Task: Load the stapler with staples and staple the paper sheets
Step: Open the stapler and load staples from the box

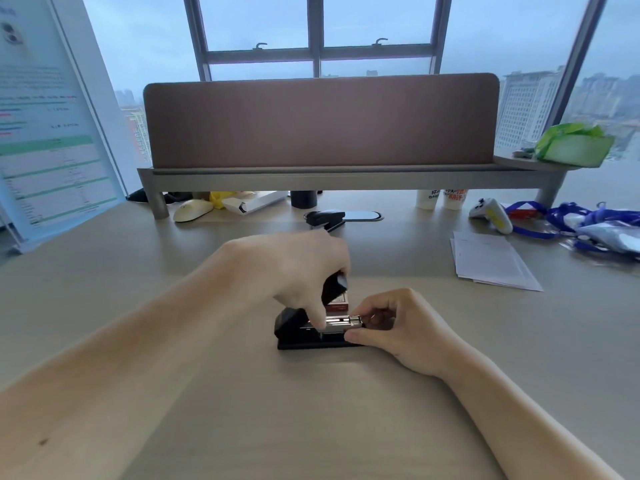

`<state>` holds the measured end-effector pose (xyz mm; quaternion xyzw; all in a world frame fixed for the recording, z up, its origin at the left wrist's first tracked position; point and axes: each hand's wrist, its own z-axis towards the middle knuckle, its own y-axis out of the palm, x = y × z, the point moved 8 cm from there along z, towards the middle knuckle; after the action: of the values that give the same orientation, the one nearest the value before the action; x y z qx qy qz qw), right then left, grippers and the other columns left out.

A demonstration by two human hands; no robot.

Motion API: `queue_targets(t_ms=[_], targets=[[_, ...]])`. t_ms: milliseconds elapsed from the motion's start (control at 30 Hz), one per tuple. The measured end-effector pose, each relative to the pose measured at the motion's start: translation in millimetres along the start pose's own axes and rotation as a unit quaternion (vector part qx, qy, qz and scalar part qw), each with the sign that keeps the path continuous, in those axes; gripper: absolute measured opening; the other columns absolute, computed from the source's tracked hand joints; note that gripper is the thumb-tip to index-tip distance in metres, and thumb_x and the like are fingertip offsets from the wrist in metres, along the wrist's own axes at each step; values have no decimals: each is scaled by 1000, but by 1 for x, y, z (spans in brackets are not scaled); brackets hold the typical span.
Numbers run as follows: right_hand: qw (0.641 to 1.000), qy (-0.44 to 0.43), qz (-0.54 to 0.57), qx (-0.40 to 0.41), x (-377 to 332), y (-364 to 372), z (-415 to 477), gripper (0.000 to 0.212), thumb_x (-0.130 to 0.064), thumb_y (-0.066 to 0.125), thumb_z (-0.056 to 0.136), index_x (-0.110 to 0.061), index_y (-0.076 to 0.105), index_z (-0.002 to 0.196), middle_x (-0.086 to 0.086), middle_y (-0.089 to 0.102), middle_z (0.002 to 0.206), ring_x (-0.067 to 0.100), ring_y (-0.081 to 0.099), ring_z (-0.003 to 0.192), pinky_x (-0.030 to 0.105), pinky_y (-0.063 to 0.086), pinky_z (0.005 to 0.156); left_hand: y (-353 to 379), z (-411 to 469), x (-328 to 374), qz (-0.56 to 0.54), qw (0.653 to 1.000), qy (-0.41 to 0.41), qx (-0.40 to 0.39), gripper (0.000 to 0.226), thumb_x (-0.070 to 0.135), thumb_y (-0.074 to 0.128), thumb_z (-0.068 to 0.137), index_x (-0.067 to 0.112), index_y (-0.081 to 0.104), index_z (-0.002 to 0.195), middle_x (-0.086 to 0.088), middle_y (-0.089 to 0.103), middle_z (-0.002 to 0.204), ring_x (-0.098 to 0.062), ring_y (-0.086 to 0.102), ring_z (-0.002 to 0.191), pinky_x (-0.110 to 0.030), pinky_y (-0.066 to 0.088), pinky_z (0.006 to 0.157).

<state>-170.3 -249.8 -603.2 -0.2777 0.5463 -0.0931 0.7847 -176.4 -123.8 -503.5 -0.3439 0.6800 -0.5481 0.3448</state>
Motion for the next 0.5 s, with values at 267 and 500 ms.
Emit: queue_targets(t_ms=[267,500], targets=[[1000,-13,-23,9,-5,-3,-3,32,-36,89,76,-13,68,70,-1,48,58,7,39,58,29,32,57,45,6,-1,-199,979,-21,30,33,62,66,90,30,68,95,11,69,90,-15,65,87,-36,53,78],[999,-23,10,44,-13,-9,-4,54,-23,98,67,-22,67,112,-3,77,90,8,70,71,26,60,72,62,7,2,-263,934,-144,193,57,47,25,109,21,47,64,-11,64,80,-39,65,95,-39,39,75]])
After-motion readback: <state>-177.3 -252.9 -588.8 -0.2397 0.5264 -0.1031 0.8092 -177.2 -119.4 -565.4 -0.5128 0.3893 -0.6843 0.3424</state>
